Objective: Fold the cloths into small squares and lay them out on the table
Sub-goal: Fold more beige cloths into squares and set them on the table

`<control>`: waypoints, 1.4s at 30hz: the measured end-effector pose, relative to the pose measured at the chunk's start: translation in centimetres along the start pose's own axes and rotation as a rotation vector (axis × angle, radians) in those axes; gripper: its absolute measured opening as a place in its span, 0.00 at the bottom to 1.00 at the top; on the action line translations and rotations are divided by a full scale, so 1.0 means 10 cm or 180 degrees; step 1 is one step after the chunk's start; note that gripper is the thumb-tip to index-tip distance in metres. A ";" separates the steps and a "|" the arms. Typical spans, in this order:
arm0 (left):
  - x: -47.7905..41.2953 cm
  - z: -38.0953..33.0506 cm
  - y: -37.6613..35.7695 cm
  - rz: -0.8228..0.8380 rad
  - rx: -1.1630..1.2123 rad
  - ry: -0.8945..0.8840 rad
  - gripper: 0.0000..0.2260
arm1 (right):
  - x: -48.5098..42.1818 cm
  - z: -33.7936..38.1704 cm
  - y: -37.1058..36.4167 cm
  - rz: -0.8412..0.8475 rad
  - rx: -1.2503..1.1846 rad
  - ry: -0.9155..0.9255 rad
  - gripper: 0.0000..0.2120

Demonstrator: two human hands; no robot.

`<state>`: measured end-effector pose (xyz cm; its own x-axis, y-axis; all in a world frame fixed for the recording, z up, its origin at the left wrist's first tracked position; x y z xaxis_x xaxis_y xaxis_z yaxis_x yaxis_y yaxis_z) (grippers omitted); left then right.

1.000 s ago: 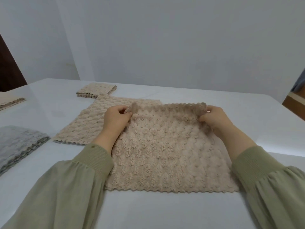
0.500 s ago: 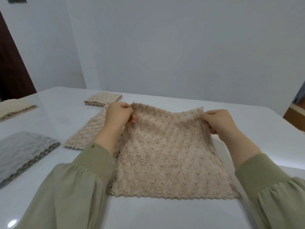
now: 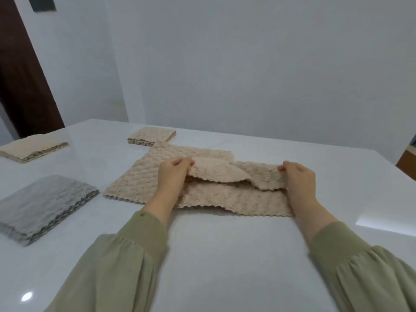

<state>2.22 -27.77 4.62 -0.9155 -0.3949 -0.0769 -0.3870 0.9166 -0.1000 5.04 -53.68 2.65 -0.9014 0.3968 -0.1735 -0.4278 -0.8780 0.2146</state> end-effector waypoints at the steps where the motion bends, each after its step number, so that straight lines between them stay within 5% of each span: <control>1: 0.03 0.05 0.03 -0.0013 -0.0004 0.0027 0.07 | 0.01 0.01 0.02 -0.0091 0.0067 0.0153 0.08; 9: 0.23 0.05 0.29 0.0021 0.0254 0.0124 0.08 | 0.32 -0.01 0.16 -0.0645 0.0360 0.0468 0.08; 15: 0.26 0.05 0.48 0.0929 -0.1440 0.0055 0.05 | 0.34 -0.17 0.24 0.0187 0.1679 0.0629 0.09; 25: 0.21 -0.03 0.47 0.0729 -0.1351 -0.0233 0.05 | 0.34 -0.11 0.22 -0.0115 0.1876 0.0633 0.08; 29: 0.22 -0.02 0.48 0.0920 -0.1952 -0.0456 0.06 | 0.33 -0.15 0.20 0.0173 0.2381 0.0712 0.08; 32: 0.23 0.02 0.46 0.0732 -0.2786 -0.0844 0.04 | 0.32 -0.16 0.18 -0.0101 0.3085 0.1143 0.07; 34: 0.27 0.03 0.39 0.0645 -0.2926 -0.1459 0.03 | 0.37 -0.12 0.12 -0.0360 0.2831 0.1828 0.06; 37: 0.38 0.06 0.25 0.1209 -0.2565 -0.2034 0.08 | 0.53 -0.06 -0.01 0.0274 0.2250 0.2798 0.05; 42: 0.44 0.16 0.15 0.1720 -0.2638 -0.2295 0.09 | 0.66 -0.06 -0.12 0.1223 0.2362 0.3063 0.02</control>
<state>-2.18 -28.20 2.57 -0.8113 0.3461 -0.4711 -0.1702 0.6312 0.7567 -0.31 -50.18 0.67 -0.6959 -0.4754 -0.5382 -0.3664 -0.4094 0.8355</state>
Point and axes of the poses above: each hand's wrist, its own x-axis away from the middle knuckle, its own y-axis out of the back of the hand, z = x × y, the point moved 1 cm from there along -x, towards the middle knuckle, and after that the axes turned 10 degrees about x, right-handed, at the moved point
